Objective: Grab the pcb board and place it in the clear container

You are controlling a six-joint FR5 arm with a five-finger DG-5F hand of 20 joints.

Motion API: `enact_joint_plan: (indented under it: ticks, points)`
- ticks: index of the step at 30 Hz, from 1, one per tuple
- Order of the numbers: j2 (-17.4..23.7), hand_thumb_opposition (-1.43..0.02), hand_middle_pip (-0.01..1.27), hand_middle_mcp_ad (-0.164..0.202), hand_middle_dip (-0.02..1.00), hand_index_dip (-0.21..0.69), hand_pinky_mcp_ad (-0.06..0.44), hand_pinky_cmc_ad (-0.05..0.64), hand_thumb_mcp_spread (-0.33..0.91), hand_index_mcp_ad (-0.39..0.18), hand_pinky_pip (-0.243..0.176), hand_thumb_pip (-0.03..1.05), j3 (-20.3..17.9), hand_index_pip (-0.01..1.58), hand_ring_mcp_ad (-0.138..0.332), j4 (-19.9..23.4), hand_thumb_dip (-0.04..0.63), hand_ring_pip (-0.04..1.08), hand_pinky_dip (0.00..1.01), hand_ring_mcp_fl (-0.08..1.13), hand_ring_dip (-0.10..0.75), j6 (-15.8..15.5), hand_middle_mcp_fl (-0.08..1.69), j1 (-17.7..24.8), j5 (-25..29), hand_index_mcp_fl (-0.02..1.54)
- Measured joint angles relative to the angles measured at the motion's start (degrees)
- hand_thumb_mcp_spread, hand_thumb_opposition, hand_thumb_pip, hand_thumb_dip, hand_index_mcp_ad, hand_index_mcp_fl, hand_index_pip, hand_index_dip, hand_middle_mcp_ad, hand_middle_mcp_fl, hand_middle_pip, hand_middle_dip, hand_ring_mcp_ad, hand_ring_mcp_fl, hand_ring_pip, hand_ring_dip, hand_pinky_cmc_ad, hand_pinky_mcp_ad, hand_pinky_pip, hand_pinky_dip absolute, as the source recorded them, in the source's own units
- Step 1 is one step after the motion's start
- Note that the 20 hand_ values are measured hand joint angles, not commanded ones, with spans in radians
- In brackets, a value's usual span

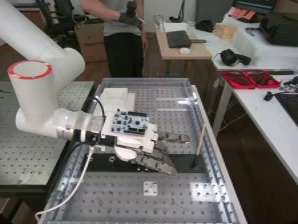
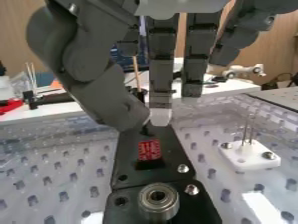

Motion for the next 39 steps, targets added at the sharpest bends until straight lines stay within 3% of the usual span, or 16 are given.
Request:
enact_joint_plan:
  ticks: [7,12,20,34,39]
  points:
    - [-0.7,-0.96,0.90,0.068,0.79,-0.120,0.148,0.253,0.49,-0.073,-0.012,0.89,-0.4,0.10,0.115,1.3,0.414,0.33,0.20,0.32,0.546,1.5,0.29,0.0,-0.5,0.04]
    - [-1.0,-0.96,1.00,0.065,0.83,-0.106,0.148,0.253,0.50,-0.075,-0.012,0.84,-0.7,0.10,0.080,2.5,0.410,0.44,0.20,0.32,0.571,2.2,0.24,-0.1,-0.6,0.04]
    - [-1.5,-0.96,1.06,0.066,0.87,-0.087,0.150,0.257,0.51,-0.080,0.003,0.84,-0.5,0.10,0.066,2.9,0.410,0.52,0.20,0.31,0.592,2.3,0.23,-0.3,-1.3,0.04]
    - [-2.7,-0.97,1.08,0.063,0.88,-0.077,0.152,0.260,0.53,-0.094,0.002,0.84,-0.7,0.10,0.066,5.0,0.414,0.52,0.20,0.29,0.607,2.9,0.23,-0.5,-1.9,0.04]
    - [-2.8,-0.97,1.07,0.063,0.88,-0.077,0.148,0.262,0.53,-0.094,0.021,0.84,-0.8,0.10,0.066,5.7,0.414,0.56,0.19,0.30,0.604,2.9,0.24,-0.6,-2.2,0.04]
